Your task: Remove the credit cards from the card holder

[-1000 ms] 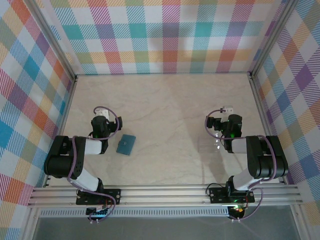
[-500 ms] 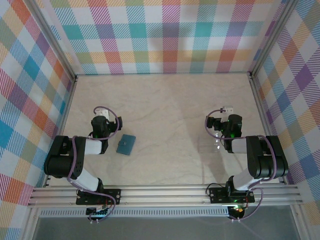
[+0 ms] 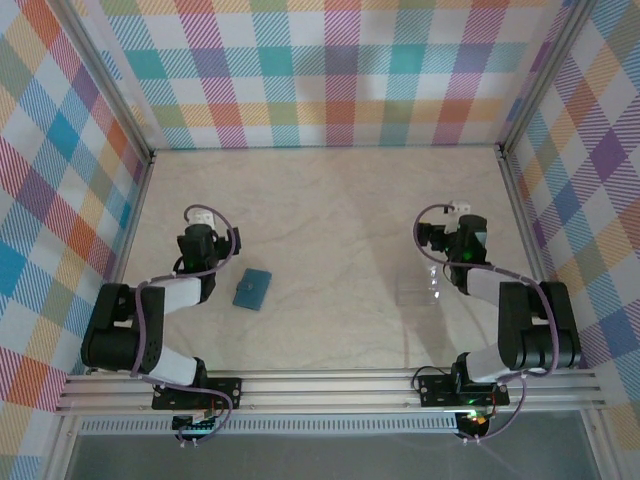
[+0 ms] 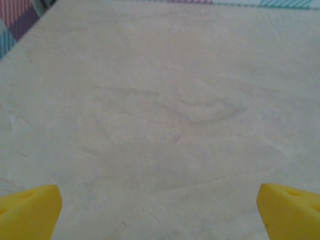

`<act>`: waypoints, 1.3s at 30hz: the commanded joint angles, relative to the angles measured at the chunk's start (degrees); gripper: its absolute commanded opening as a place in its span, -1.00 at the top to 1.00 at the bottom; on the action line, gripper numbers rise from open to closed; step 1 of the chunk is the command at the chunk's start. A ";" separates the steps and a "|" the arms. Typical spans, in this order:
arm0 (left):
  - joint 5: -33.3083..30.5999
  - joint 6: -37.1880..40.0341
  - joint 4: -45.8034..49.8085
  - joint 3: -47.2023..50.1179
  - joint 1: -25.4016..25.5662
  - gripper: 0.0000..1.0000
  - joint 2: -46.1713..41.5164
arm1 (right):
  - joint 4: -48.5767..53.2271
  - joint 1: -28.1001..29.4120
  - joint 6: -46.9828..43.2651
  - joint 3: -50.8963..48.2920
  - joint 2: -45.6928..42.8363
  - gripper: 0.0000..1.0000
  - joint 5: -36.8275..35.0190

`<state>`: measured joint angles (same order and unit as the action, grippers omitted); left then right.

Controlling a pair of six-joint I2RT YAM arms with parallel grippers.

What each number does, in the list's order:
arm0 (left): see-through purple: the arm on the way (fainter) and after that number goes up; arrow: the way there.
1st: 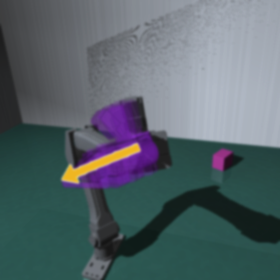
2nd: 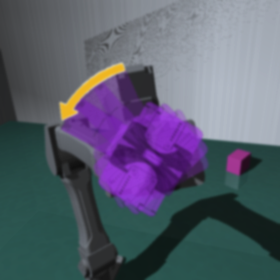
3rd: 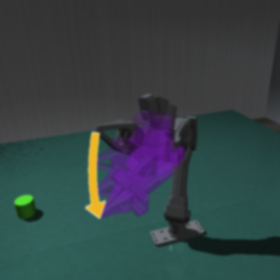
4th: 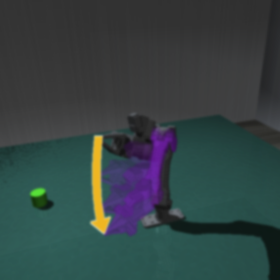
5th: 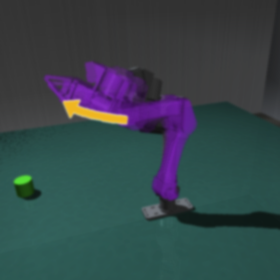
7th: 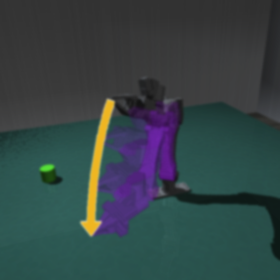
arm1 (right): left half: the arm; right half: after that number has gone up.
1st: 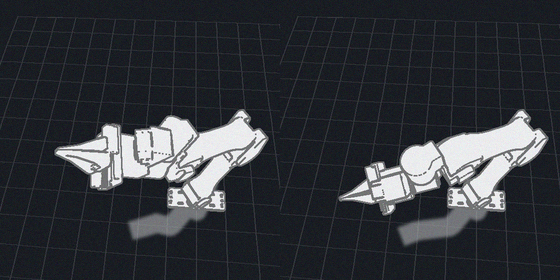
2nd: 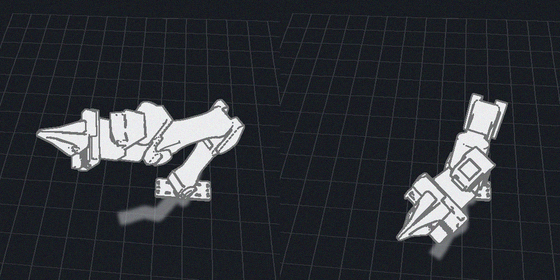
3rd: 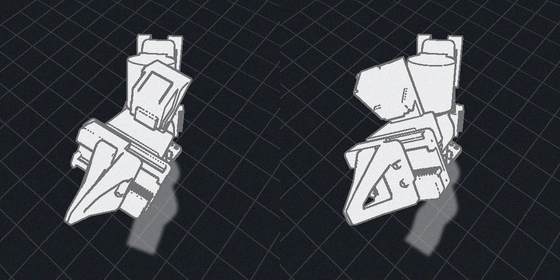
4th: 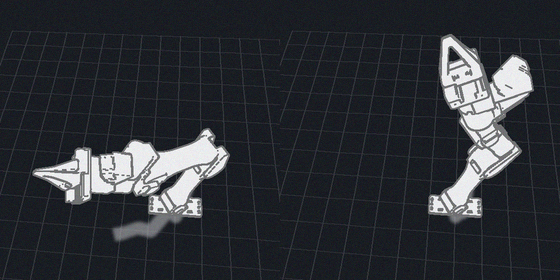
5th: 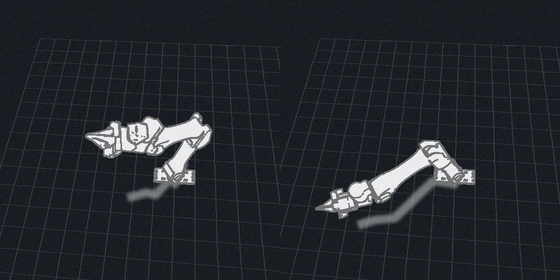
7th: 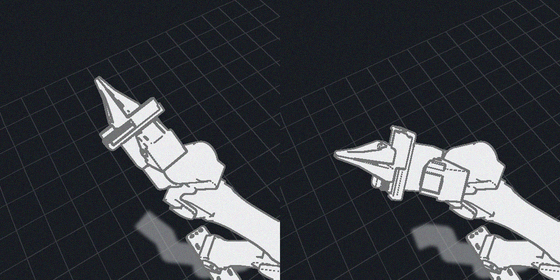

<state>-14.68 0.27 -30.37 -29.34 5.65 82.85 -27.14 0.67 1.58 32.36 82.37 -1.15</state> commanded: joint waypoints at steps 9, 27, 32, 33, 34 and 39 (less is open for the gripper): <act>-0.43 -16.01 37.89 -14.93 3.12 -1.00 -9.54 | 45.72 0.00 12.08 13.14 -9.68 -0.76 0.86; 5.96 -21.04 59.70 -22.67 10.24 -1.00 -4.90 | 62.35 -0.13 13.71 11.90 -12.78 0.21 6.76; 5.41 -20.85 60.29 -23.37 10.62 -1.00 -3.97 | 62.07 -0.06 12.75 12.13 -10.42 0.43 6.97; 5.14 -20.88 60.55 -23.57 10.68 -1.00 -3.87 | 62.03 -0.12 12.66 12.06 -10.07 0.44 6.95; 4.77 -20.93 60.81 -23.76 10.71 -1.00 -3.73 | 61.98 -0.08 12.65 12.07 -9.71 0.46 6.95; 4.05 -20.93 61.09 -23.93 10.79 -1.00 -3.47 | 61.80 -0.13 12.46 12.31 -7.95 0.52 7.55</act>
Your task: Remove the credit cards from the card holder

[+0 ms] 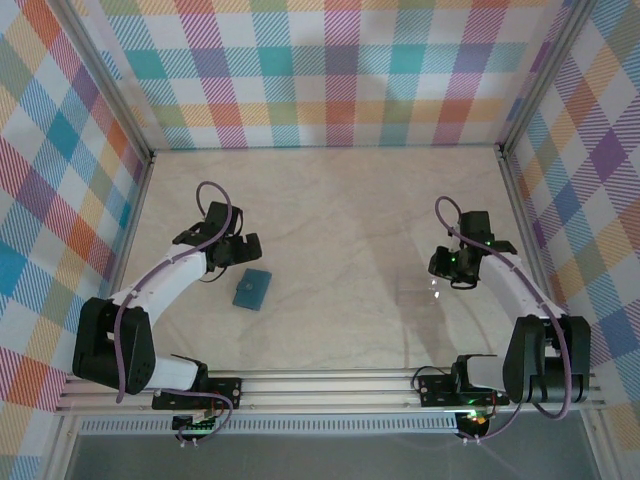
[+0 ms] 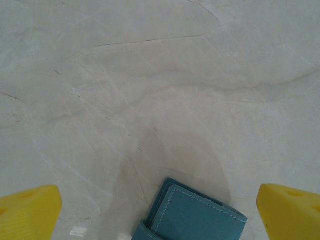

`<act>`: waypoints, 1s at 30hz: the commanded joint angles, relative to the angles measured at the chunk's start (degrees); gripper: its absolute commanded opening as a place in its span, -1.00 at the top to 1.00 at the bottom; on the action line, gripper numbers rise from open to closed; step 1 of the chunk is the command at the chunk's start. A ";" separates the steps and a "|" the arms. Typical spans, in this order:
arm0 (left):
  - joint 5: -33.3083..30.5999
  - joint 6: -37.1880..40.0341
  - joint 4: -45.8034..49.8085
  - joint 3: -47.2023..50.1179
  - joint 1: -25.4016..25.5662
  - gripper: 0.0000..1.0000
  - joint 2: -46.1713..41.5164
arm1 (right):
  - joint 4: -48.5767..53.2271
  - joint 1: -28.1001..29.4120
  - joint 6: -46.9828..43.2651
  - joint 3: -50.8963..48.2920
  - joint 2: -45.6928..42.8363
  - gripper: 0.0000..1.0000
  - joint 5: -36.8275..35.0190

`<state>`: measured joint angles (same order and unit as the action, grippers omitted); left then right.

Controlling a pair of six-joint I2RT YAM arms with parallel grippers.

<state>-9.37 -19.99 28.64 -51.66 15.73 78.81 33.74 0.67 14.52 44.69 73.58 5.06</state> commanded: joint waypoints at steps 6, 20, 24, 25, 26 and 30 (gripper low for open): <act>-1.88 -0.32 1.68 -1.34 0.81 -1.00 0.53 | 1.22 -0.06 -0.86 0.91 3.18 0.68 2.15; -0.89 -0.43 3.16 -1.87 0.80 -0.98 0.88 | 5.54 6.83 4.28 8.27 4.26 1.00 -4.57; -0.08 -2.28 2.12 0.00 0.89 -0.98 0.43 | 5.14 13.83 8.14 15.01 9.10 1.00 -7.03; 0.22 -2.75 2.35 0.15 0.91 -0.99 0.36 | 5.13 15.68 8.79 17.35 11.28 1.00 -7.36; 0.75 -3.07 2.46 0.36 0.95 -0.99 0.38 | 5.68 17.24 9.93 20.44 13.90 1.00 -7.93; 1.80 -3.89 3.43 0.67 1.02 -0.99 1.04 | 6.79 22.59 12.82 31.37 23.63 1.00 -9.43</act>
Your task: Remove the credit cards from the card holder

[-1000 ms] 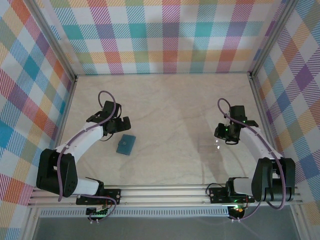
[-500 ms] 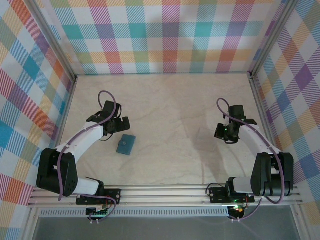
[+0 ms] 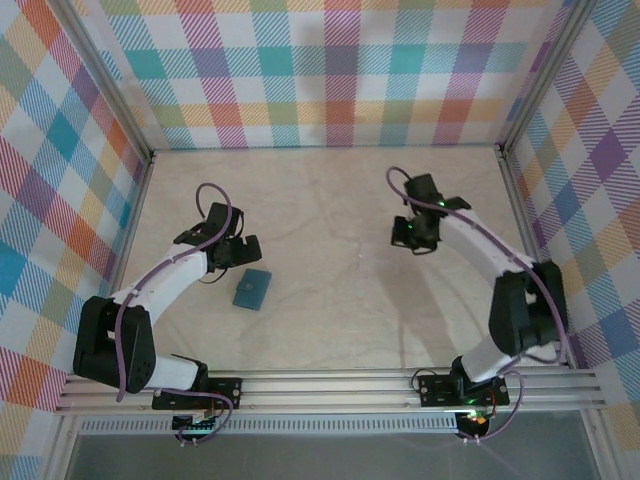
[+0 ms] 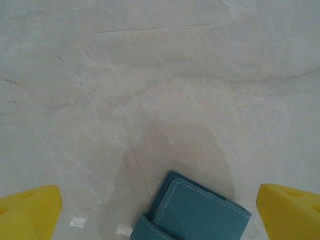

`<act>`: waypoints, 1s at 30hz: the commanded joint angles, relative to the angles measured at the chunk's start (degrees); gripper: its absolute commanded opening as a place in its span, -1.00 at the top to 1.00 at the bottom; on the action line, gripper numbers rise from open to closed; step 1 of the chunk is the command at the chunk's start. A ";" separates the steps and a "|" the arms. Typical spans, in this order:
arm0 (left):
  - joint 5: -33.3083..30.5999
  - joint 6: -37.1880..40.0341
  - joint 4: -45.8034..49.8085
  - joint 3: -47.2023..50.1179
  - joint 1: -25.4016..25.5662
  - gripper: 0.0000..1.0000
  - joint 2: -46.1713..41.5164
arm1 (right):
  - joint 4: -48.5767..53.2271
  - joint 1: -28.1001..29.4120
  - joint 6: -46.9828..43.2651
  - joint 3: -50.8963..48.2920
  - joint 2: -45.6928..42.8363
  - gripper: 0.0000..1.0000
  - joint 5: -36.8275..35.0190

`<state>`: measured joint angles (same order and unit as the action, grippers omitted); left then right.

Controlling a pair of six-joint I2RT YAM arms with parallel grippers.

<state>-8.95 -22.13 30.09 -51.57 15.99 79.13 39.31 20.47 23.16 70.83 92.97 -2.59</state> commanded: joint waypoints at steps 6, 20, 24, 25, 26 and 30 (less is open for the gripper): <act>3.21 -3.02 1.74 2.49 1.04 -0.99 -0.35 | 7.12 9.32 6.13 25.57 19.53 1.00 -6.31; 5.00 -6.48 3.19 5.02 4.99 -0.98 -0.34 | 14.13 13.10 6.50 47.86 38.42 1.00 -7.21; 5.26 -5.86 4.18 4.58 5.54 -1.00 0.41 | 14.53 13.06 6.72 47.63 38.96 1.00 -6.91; 5.19 -5.62 4.54 4.51 5.54 -1.00 0.61 | 14.37 13.15 6.76 47.23 38.96 1.00 -6.73; 5.27 -5.28 4.84 4.42 5.54 -1.00 0.75 | 14.25 13.17 6.90 46.92 38.93 1.00 -6.64; 6.14 -4.44 5.55 4.37 5.55 -1.00 1.15 | 14.35 13.23 6.74 46.42 38.34 0.80 -6.64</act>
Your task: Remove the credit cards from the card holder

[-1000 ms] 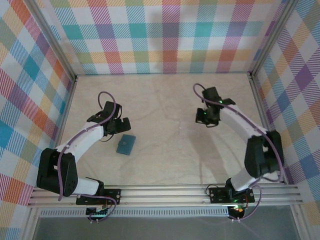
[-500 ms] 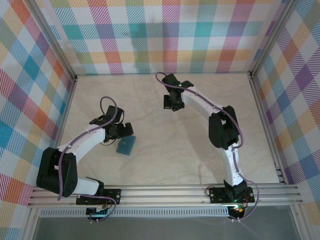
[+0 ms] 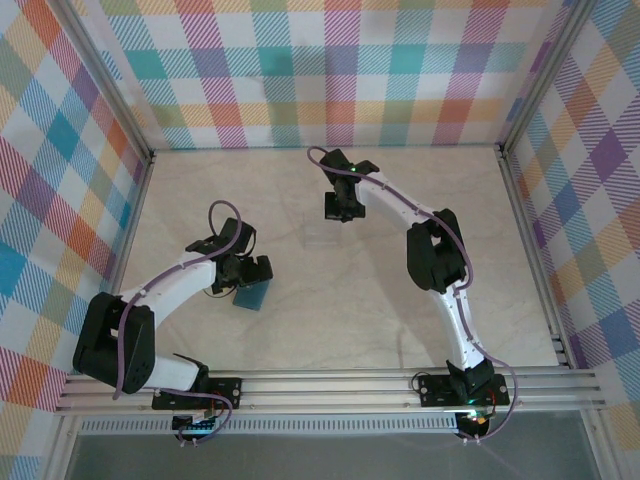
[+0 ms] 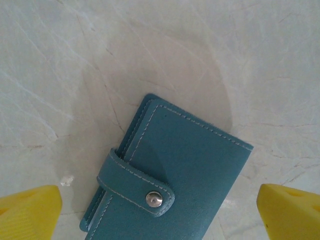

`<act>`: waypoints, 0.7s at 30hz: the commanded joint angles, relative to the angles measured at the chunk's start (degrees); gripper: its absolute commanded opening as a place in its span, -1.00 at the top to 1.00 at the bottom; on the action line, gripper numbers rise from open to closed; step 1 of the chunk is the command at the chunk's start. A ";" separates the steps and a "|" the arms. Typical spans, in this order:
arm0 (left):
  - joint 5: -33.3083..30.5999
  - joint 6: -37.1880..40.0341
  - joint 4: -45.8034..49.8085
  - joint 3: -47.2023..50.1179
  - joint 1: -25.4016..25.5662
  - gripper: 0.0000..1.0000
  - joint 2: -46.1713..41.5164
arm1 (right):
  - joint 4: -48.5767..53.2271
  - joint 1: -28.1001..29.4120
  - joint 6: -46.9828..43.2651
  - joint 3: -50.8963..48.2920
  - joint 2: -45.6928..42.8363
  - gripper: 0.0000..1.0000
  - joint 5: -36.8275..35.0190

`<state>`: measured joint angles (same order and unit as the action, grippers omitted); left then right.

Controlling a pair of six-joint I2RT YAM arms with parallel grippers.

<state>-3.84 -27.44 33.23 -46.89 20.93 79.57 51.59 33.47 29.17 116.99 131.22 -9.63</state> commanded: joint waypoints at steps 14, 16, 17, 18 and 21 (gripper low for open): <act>7.20 4.71 2.99 -1.82 0.61 -1.00 6.26 | 0.24 0.10 1.02 -3.12 -8.73 0.34 4.42; 7.53 5.12 2.87 -2.10 0.61 -1.00 7.41 | 0.17 0.10 0.76 -3.97 -10.37 0.32 4.61; 7.52 5.46 3.12 -2.33 0.61 -1.00 8.03 | 0.21 0.10 0.71 -4.37 -11.18 0.32 4.70; 7.76 5.72 3.45 -2.61 0.67 -1.00 8.48 | 0.19 0.10 0.71 -4.78 -11.73 0.31 4.68; 8.92 6.36 3.92 -3.37 1.34 -1.00 9.19 | 0.02 0.10 0.71 -6.72 -14.13 0.30 5.00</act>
<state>2.63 -22.70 35.11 -48.40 21.02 88.18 51.57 33.47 29.61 111.81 120.07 -5.72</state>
